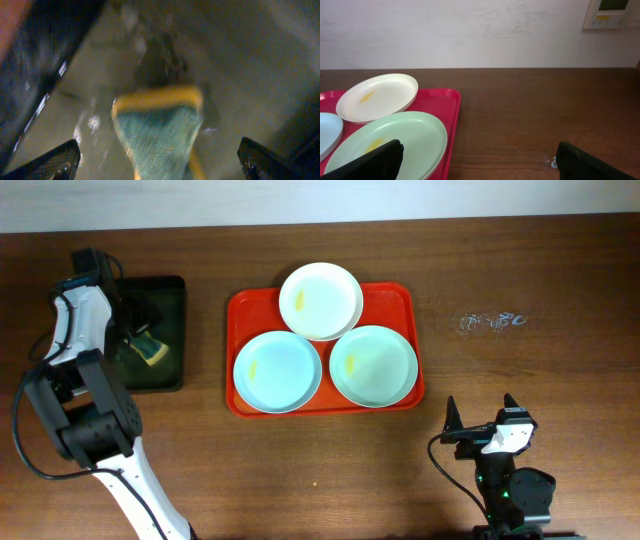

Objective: Clean dirty plates on tray and stack at the side
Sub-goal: 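Grasp the green-and-yellow sponge with the left gripper in the water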

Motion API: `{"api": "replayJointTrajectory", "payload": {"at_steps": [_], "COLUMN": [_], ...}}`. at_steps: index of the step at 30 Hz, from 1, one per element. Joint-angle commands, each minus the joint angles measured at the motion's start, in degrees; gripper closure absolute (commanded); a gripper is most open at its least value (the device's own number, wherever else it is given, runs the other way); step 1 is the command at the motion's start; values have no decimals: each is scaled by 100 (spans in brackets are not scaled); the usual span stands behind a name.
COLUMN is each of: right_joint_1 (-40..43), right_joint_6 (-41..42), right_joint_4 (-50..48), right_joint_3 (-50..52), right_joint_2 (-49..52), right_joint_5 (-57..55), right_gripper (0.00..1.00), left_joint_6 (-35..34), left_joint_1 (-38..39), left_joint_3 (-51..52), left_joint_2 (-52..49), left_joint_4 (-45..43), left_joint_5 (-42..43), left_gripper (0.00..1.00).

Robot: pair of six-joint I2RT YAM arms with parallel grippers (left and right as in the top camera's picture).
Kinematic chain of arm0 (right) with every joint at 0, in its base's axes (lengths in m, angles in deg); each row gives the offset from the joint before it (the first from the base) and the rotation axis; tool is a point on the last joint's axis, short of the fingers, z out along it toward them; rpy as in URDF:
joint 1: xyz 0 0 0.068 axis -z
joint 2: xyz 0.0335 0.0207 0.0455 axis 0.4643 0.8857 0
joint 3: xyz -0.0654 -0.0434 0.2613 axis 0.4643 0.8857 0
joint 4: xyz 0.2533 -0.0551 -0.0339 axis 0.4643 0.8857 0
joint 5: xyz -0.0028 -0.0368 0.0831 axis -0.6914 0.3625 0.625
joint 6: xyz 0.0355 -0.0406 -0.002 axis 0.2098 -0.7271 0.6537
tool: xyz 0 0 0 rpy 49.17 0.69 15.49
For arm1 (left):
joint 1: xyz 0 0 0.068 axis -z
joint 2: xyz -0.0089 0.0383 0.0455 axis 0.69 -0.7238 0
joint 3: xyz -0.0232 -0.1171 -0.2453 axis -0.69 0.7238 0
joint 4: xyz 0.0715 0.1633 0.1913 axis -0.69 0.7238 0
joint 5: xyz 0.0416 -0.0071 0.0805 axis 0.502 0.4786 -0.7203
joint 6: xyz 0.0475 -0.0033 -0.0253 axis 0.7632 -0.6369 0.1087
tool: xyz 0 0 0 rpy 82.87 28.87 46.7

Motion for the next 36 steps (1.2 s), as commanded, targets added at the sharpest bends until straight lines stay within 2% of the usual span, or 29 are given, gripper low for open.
{"api": "replayJointTrajectory", "payload": {"at_steps": [1,2,3,4,6,7,8,9,13,14,15,16,17,18,19,23,24,25,26,27,28,29,30,32,33,34,35,36], "right_joint_1": [42,42,42,42,42,42,42,42,42,42,42,42,42,42,42,42,42,42,42,42,42,42,42,42,42,42,42,42], "right_joint_6": [26,26,26,26,26,26,26,26,26,26,26,26,26,26,26,26,26,26,26,26,26,26,26,26,26,26,26,26], "right_joint_4": [17,17,17,17,17,17,17,17,17,17,17,17,17,17,17,17,17,17,17,17,17,17,17,17,17,17,17,17], "right_joint_3": [42,42,42,42,42,42,42,42,42,42,42,42,42,42,42,42,42,42,42,42,42,42,42,42,42,42,42,42], "right_joint_2": [-28,-28,-28,-28,-28,-28,-28,-28,-28,-28,-28,-28,-28,-28,-28,-28,-28,-28,-28,-28,-28,-28,-28,-28,-28,-28,-28,-28], "right_joint_5": [-26,-26,-26,-26,-26,-26,-26,-26,-26,-26,-26,-26,-26,-26,-26,-26,-26,-26,-26,-26,-26,-26,-26,-26,-26,-26,-26,-28], "right_gripper": [1,2,2,1,1,1,1,2,2,1,2,1,1,1,2,1,1,2,2,2,1,1,1,2,2,1,1,1], "left_joint_6": [-15,-17,-13,-15,-15,-15,-15,-15,-15,-17,-17,-17,-17,-15,-17,-15,-17,-17,-17,-17,-17,-13,-13,-15,-15,-15,-15,-15], "left_joint_1": [0,0,0,0,0,0,0,0,0,0,0,0,0,0,0,-11,-9,-11,-11,-11,-13,-17,-37,-52,-52,-52,-52,-52], "left_joint_3": [-22,-22,-22,-22,-24,-24,-24,-31,-61,-61,-61,-61,-61,-61,-63,-450,-448,-448,-448,-448,-448,-450,-450,-466,-466,-466,-466,-466], "left_joint_2": [-256,-356,-426,-431,-431,-431,-431,-424,-424,-424,-424,-424,-424,-424,-424,-422,-424,-424,-424,-424,-424,-424,-424,-424,-424,-424,-424,-424], "left_joint_4": [-374,-461,-564,-656,-678,-654,-595,-417,190,221,216,190,155,179,238,1121,1204,1204,1204,1198,1174,1097,1104,1344,1434,1517,1526,1523], "left_joint_5": [48,70,92,92,90,90,109,114,463,501,498,496,496,498,501,603,776,802,800,798,793,745,754,758,758,758,758,758], "left_gripper": [1,0,15,63,100,100,31,1,1,16,83,100,100,76,1,1,11,41,85,100,100,82,1,1,4,23,64,95]}}
